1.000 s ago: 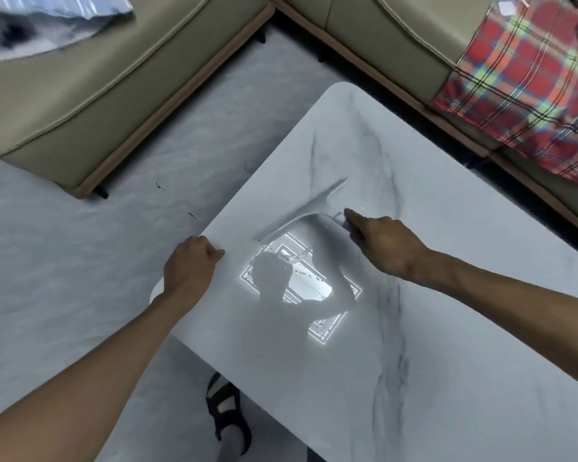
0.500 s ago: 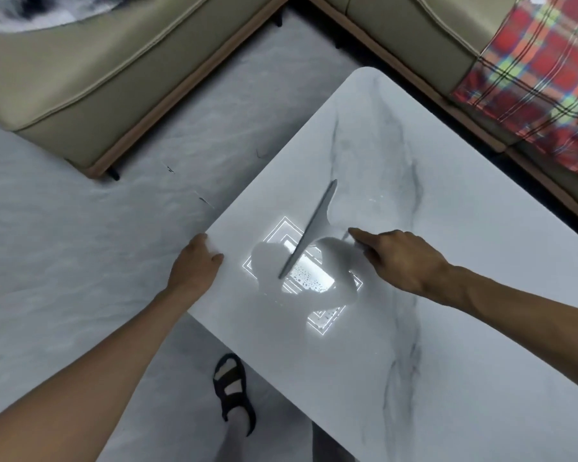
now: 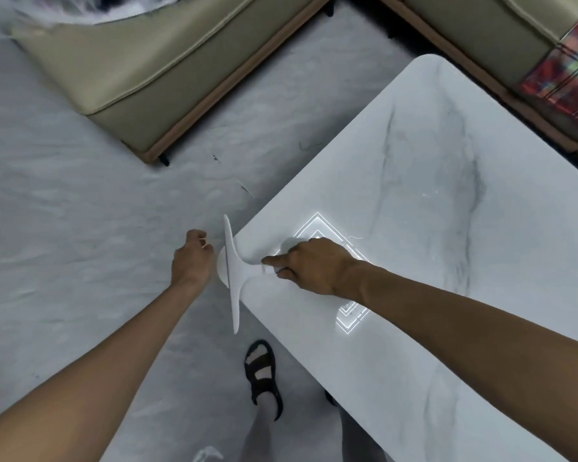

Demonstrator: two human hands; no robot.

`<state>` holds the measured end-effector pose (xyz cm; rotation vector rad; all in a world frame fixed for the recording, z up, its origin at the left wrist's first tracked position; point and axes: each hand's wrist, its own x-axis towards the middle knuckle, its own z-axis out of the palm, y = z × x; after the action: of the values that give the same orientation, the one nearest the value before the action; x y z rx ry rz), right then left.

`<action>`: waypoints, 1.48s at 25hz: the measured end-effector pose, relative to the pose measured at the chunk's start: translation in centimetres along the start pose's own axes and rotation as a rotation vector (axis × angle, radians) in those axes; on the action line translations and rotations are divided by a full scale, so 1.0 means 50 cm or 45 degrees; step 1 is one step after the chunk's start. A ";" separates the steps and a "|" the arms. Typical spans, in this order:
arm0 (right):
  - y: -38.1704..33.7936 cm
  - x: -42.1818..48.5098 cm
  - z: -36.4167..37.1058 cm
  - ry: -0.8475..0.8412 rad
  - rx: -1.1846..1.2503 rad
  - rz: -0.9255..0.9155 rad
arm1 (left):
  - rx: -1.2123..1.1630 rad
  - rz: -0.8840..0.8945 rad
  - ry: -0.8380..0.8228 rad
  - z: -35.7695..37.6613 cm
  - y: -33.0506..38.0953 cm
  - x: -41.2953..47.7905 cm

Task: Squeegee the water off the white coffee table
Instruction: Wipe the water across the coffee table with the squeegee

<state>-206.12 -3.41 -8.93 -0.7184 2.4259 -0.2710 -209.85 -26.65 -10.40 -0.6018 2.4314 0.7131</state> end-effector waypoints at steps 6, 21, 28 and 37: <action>0.152 -0.210 -0.051 -0.062 0.057 0.380 | 0.176 0.093 -0.232 0.056 0.020 -0.032; 0.143 -0.232 0.048 0.076 0.154 0.457 | 0.375 0.408 -0.287 0.144 0.033 -0.100; 0.244 -0.452 0.042 0.149 0.241 0.869 | 0.675 0.373 -0.451 0.208 0.112 -0.107; -0.051 -0.107 0.074 0.036 0.280 0.186 | 0.026 0.159 0.095 0.058 0.022 -0.061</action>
<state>-199.18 -2.69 -8.44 -0.4407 2.4120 -0.4822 -207.08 -23.27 -10.28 -0.4793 2.5606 0.7266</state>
